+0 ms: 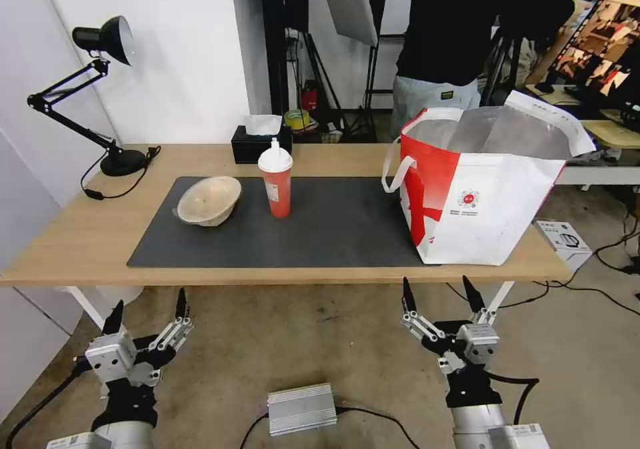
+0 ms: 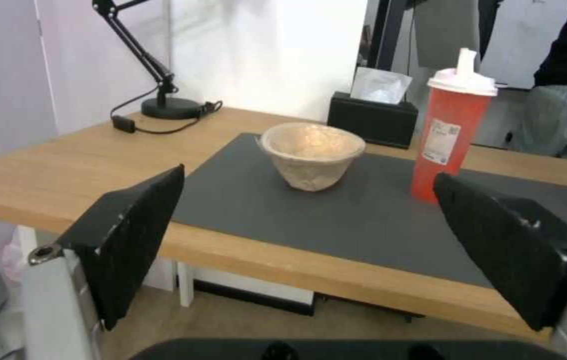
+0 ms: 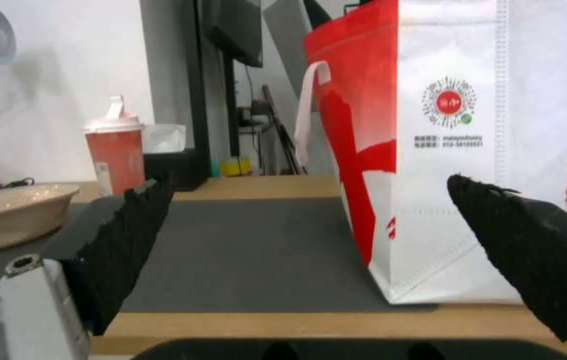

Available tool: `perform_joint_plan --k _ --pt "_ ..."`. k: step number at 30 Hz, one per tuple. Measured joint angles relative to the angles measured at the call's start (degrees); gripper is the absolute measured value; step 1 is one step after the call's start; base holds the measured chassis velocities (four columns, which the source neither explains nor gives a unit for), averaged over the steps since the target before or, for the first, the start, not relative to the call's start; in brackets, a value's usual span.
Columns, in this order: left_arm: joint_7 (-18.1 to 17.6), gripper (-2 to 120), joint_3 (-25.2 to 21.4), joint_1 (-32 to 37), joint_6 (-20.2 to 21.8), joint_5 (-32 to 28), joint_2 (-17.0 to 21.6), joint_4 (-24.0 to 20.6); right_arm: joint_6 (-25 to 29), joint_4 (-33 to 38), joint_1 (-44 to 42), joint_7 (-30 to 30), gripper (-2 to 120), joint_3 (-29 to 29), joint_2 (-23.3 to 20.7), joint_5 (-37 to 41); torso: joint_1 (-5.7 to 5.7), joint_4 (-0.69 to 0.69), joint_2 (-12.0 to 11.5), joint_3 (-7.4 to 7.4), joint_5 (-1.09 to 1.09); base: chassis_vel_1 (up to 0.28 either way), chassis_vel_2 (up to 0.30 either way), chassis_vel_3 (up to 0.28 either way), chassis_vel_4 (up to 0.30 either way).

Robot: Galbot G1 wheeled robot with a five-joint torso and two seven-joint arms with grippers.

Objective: Pick up the trash from the table and place it into the takeout bag.

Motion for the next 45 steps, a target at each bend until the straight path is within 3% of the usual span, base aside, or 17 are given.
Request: perform_joint_plan --k 13,29,34,45 --pt "0.02 100 -0.13 0.02 -0.08 0.06 0.21 0.49 1.19 -1.92 0.07 -0.91 100 -1.19 2.82 -4.09 0.00 0.00 0.00 0.00 0.00 0.000 0.000 0.000 0.000" --pt "0.07 100 0.11 -0.14 -0.17 0.19 0.03 0.46 2.00 -0.98 -0.08 -3.44 100 -1.00 3.17 -4.57 0.00 0.00 0.00 0.00 0.00 0.000 0.000 0.000 0.000" --pt "0.10 100 0.26 -0.22 -0.26 0.24 0.00 0.53 4.54 0.74 1.78 -13.82 100 -1.17 0.60 2.91 0.00 0.00 0.00 0.00 0.00 0.000 0.000 0.000 0.000" --pt "0.19 100 0.00 -0.03 -0.38 0.50 -0.05 0.89 4.60 2.09 8.87 -27.04 100 -2.23 -4.88 12.07 0.00 0.00 0.00 0.00 0.00 0.000 0.000 0.000 0.000"
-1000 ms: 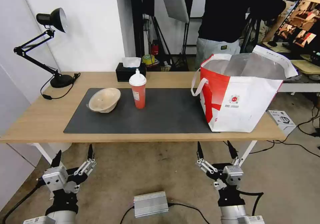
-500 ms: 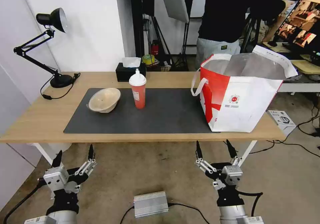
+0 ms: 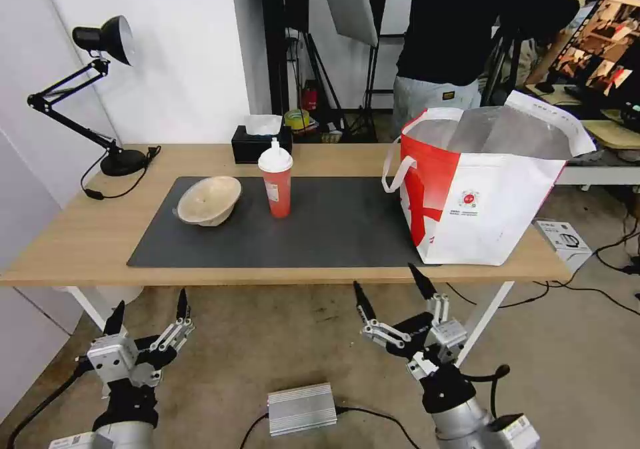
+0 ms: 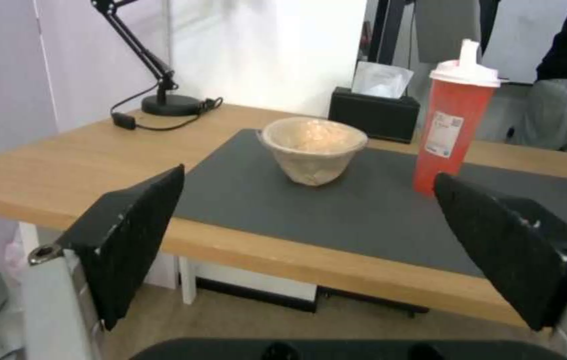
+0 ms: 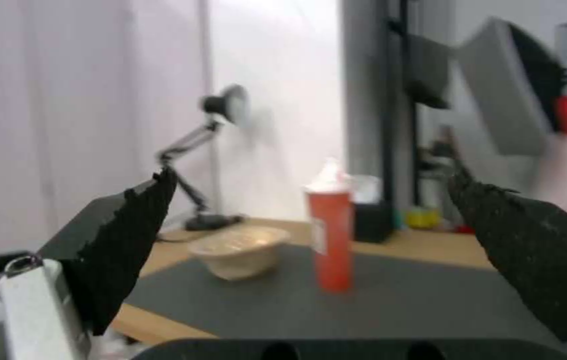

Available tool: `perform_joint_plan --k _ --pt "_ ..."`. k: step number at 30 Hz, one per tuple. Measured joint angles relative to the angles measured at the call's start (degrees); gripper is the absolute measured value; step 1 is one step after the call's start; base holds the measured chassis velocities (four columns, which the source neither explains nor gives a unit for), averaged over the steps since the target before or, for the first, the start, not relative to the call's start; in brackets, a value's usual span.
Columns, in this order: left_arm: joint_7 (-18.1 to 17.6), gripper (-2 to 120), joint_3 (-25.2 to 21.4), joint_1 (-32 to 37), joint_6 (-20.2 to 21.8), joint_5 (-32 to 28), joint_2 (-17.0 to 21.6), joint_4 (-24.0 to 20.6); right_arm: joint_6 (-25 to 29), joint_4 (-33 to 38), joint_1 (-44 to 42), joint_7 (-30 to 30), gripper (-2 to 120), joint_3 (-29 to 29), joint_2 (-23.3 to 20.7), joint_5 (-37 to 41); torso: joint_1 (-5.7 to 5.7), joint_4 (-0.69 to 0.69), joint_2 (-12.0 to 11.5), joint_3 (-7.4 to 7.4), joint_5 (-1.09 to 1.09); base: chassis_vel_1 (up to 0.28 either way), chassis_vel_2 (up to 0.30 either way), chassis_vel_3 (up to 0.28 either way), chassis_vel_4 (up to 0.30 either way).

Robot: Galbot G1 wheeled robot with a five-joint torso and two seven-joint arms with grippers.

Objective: Pick up the trash from the table and place it into the takeout bag.

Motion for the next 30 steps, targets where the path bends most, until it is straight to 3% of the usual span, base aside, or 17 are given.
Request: perform_joint_plan --k 14,17,24,30 --pt "1.33 100 0.04 0.76 -1.04 1.09 -2.16 0.28 -4.25 -0.36 12.50 -3.36 100 -0.44 -6.75 7.62 0.00 -0.01 0.00 0.00 0.00 0.000 0.000 0.000 0.000" --pt "1.71 100 0.06 1.14 -1.17 1.50 -2.63 0.15 -6.36 -0.57 17.03 -3.27 100 -2.52 -7.43 12.36 0.00 0.00 0.00 0.01 0.01 0.000 0.000 0.000 0.000" --pt "1.26 100 -0.64 1.43 -1.25 2.04 -3.43 -0.01 -11.64 -2.19 27.81 -1.58 100 -8.95 -6.66 20.70 0.00 0.00 0.00 0.01 -0.01 0.000 0.000 0.000 0.000" --pt "1.25 100 -0.81 1.43 -1.24 2.07 -3.78 -0.02 -14.43 -4.85 33.75 -0.69 100 -11.87 -4.52 23.02 0.00 0.00 0.00 0.01 -0.01 0.000 0.000 0.000 0.000"
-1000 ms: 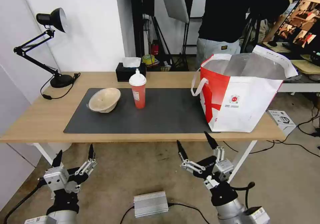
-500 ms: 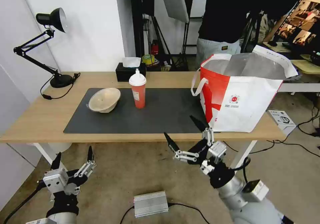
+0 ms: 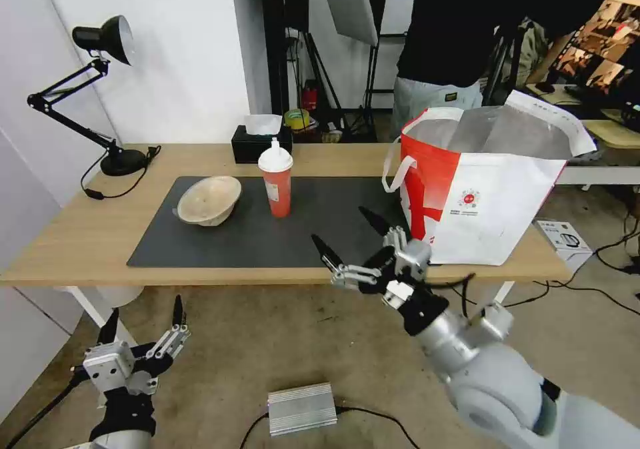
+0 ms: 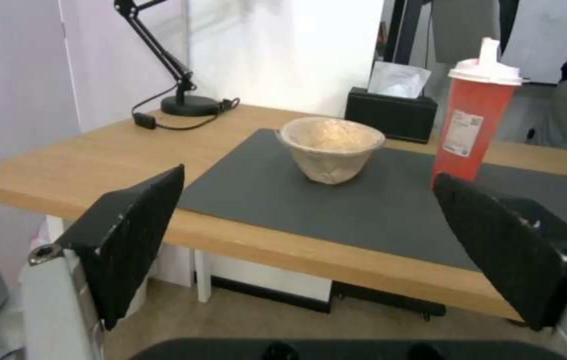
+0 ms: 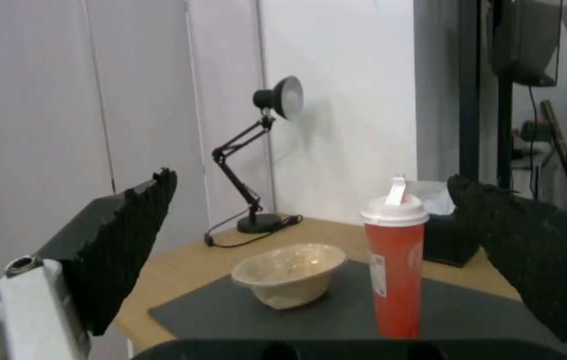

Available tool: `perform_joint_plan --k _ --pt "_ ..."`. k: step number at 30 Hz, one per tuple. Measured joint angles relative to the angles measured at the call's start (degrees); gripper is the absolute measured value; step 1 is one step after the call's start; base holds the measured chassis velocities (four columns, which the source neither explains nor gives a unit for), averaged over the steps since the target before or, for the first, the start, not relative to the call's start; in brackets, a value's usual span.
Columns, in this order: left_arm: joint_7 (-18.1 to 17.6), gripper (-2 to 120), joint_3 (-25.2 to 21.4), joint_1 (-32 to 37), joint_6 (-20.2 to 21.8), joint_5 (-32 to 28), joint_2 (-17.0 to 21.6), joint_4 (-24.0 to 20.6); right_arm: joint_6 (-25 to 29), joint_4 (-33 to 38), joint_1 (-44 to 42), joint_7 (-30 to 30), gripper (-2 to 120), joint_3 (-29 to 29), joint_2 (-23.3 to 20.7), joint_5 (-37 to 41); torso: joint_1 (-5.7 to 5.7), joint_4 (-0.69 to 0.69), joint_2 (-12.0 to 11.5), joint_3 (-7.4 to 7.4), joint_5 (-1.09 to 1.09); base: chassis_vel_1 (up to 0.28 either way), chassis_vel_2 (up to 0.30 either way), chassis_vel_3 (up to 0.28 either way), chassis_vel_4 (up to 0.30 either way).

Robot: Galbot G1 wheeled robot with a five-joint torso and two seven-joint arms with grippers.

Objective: Pick up the trash from the table and place it into the takeout bag.

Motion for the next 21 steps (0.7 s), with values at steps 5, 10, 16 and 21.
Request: perform_joint_plan --k 5,10,16,21 --pt "-0.02 100 -0.26 0.00 0.11 0.00 -0.45 -0.13 -3.09 -3.87 7.09 2.00 100 -3.38 2.27 4.07 0.00 -0.01 0.00 0.00 0.02 0.000 0.000 0.000 0.000" --pt "-0.04 100 -0.41 -0.34 0.16 0.26 -1.13 0.14 -7.59 -7.99 14.35 5.51 100 -6.17 4.21 7.21 0.00 -0.01 0.00 0.00 0.01 0.000 0.000 0.000 0.000" --pt "-0.05 100 -0.11 -1.05 0.22 0.77 -1.93 1.03 -12.36 -12.92 20.62 9.11 100 -8.74 6.68 8.56 0.00 0.00 0.00 0.00 0.01 0.000 0.000 0.000 0.000" --pt "-0.05 100 0.04 -2.12 0.30 0.81 -2.17 2.35 -15.43 -17.67 25.48 11.25 100 -10.99 9.90 10.17 0.00 -0.01 0.00 0.00 0.00 0.000 0.000 0.000 0.000"
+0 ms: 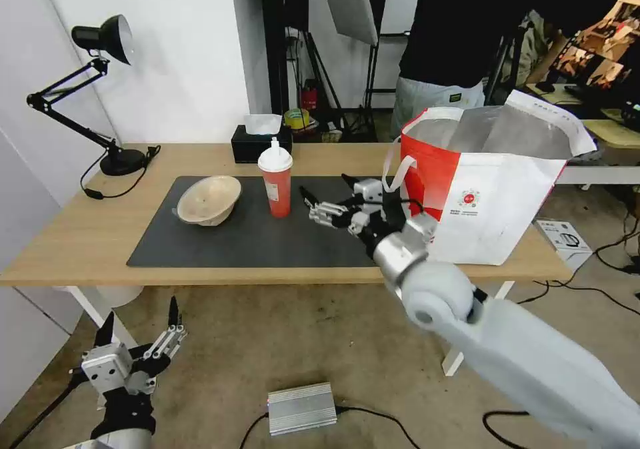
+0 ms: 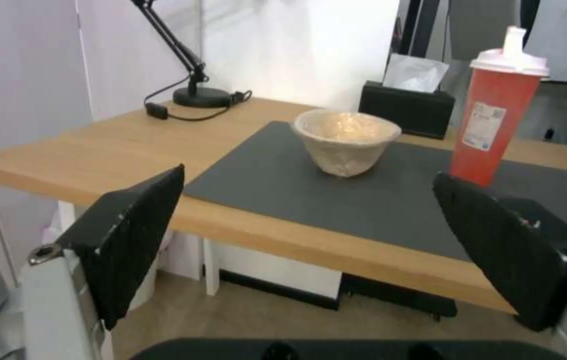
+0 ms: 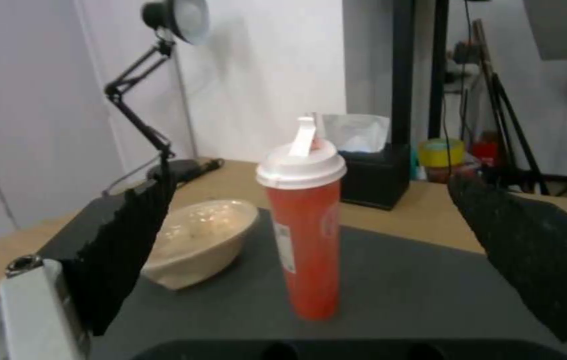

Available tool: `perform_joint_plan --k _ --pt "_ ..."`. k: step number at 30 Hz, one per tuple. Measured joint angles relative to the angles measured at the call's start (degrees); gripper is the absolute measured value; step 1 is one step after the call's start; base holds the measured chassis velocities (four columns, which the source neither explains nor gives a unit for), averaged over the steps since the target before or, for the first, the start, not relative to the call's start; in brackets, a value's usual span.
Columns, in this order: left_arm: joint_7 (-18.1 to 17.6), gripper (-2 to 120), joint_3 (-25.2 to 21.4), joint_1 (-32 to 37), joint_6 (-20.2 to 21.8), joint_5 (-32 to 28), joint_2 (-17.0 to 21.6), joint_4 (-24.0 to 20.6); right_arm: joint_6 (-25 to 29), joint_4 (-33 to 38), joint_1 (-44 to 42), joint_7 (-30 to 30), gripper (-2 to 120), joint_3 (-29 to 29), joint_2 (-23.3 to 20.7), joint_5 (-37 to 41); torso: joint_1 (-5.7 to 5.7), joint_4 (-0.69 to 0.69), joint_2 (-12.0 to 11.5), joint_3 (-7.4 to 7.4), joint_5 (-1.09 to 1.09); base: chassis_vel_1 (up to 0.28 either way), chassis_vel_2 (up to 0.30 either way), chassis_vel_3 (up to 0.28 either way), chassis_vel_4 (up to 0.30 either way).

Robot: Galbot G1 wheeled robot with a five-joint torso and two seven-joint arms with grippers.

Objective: Pick up the trash from the table and place it into the takeout bag.

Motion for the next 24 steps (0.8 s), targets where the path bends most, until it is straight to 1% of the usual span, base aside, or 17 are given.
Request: perform_joint_plan --k 4,6,12,16,17,21,24 --pt "0.00 100 0.02 -0.76 0.01 -0.08 -0.01 0.90 -1.49 -2.48 2.47 0.76 100 -1.37 2.02 0.53 0.00 0.00 0.00 0.00 0.00 0.000 0.000 0.000 0.000" --pt "0.00 100 0.04 -1.32 0.02 -0.23 0.06 1.50 -3.10 -4.49 4.21 0.94 100 -2.35 3.36 0.94 0.00 0.00 0.00 0.00 0.00 0.000 0.000 0.000 0.000" --pt "-0.01 100 0.03 -2.33 0.03 -0.54 0.51 2.49 -4.88 -8.00 7.04 0.67 100 -3.96 5.31 2.42 0.00 0.00 0.00 0.00 0.01 0.000 0.000 0.000 0.000" --pt "-0.04 100 0.04 -3.90 0.09 -1.39 0.86 4.17 -6.45 -11.63 9.58 0.02 100 -5.69 7.61 3.66 0.00 0.00 0.00 0.00 0.00 0.000 0.000 0.000 0.000" --pt "-0.04 100 0.04 -3.90 0.09 -1.39 0.86 4.17 -6.45 -11.63 9.58 0.02 100 -5.69 7.61 3.66 0.00 0.00 0.00 0.00 0.00 0.000 0.000 0.000 0.000" --pt "-0.05 100 0.25 -5.20 0.12 -1.81 1.70 5.63 -7.33 -16.61 11.47 0.11 100 -7.27 10.45 2.39 0.00 0.00 0.00 0.00 0.00 0.000 0.000 0.000 0.000" --pt "-0.06 100 0.28 -5.60 0.12 -2.05 1.93 6.26 -7.60 -18.50 12.12 0.31 100 -7.68 11.55 2.13 0.00 0.00 0.00 0.00 0.00 0.000 0.000 0.000 0.000"
